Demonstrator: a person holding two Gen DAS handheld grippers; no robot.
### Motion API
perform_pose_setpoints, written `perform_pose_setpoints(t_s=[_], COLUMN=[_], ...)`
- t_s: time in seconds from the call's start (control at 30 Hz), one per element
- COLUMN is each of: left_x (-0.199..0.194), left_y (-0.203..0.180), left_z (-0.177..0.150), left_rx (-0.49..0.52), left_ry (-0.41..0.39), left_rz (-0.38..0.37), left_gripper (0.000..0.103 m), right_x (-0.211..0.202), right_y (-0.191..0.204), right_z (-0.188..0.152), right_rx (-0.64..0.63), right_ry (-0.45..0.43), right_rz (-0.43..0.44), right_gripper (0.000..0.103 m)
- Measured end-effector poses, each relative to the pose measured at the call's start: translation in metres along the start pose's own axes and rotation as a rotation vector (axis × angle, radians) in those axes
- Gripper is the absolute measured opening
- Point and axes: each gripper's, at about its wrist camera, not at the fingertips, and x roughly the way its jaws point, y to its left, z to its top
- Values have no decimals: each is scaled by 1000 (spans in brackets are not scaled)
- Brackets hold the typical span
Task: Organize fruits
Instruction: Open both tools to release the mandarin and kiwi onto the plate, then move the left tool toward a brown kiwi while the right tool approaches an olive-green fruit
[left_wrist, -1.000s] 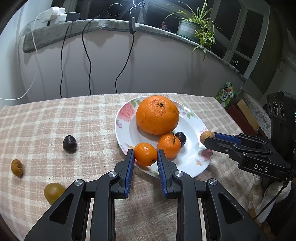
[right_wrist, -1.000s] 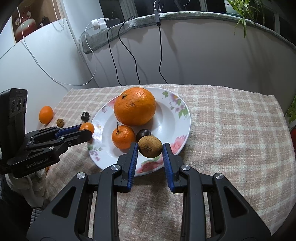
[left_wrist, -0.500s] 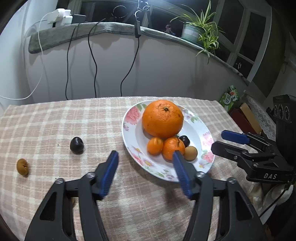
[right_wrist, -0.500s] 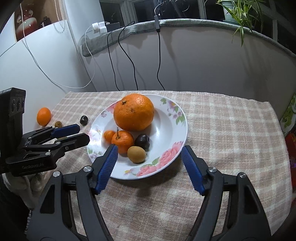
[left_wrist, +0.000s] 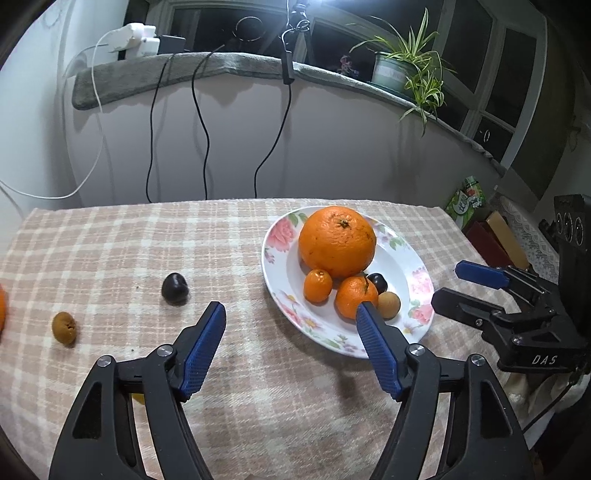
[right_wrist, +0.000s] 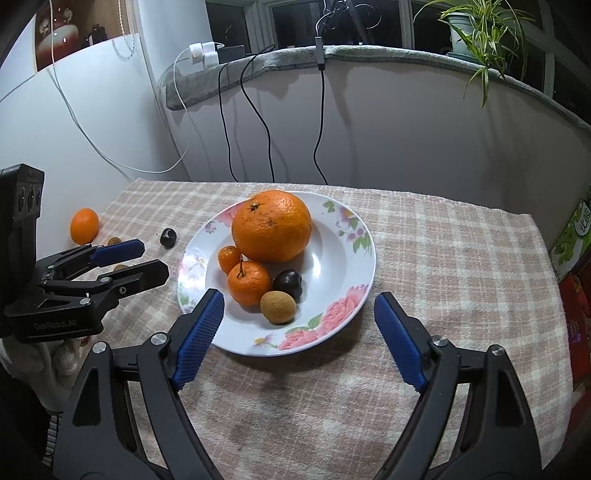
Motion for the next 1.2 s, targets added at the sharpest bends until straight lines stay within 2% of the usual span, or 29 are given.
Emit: perform_pose_setpoints(t_s=[0.33, 0.7, 0.93, 1.0, 1.13, 1.2], left_x=[-31, -59, -65, -65, -61, -57], left_y=[27, 83, 119, 127, 138, 143], left_z=[-5, -19, -25, -28, -30, -31], left_rx=[-13, -68, -112, -121, -139, -149], left_ry=[-51, -76, -65, -60, -47, -37], left_rz=[57, 135, 163, 166, 156, 148], left_gripper=[76, 76, 56, 53, 44, 42], right_x=[-7, 2, 21, 28, 41, 49], right_y=[20, 74, 111, 120, 139, 148], right_z=[6, 16, 25, 27, 26, 24], right_rx=[-6, -98, -173, -189, -221, -235], right_ry=[-28, -38, -17, -1, 30, 55], right_rz=[60, 174, 225, 247, 283, 308], right_gripper=[86, 86, 84, 77, 71, 63])
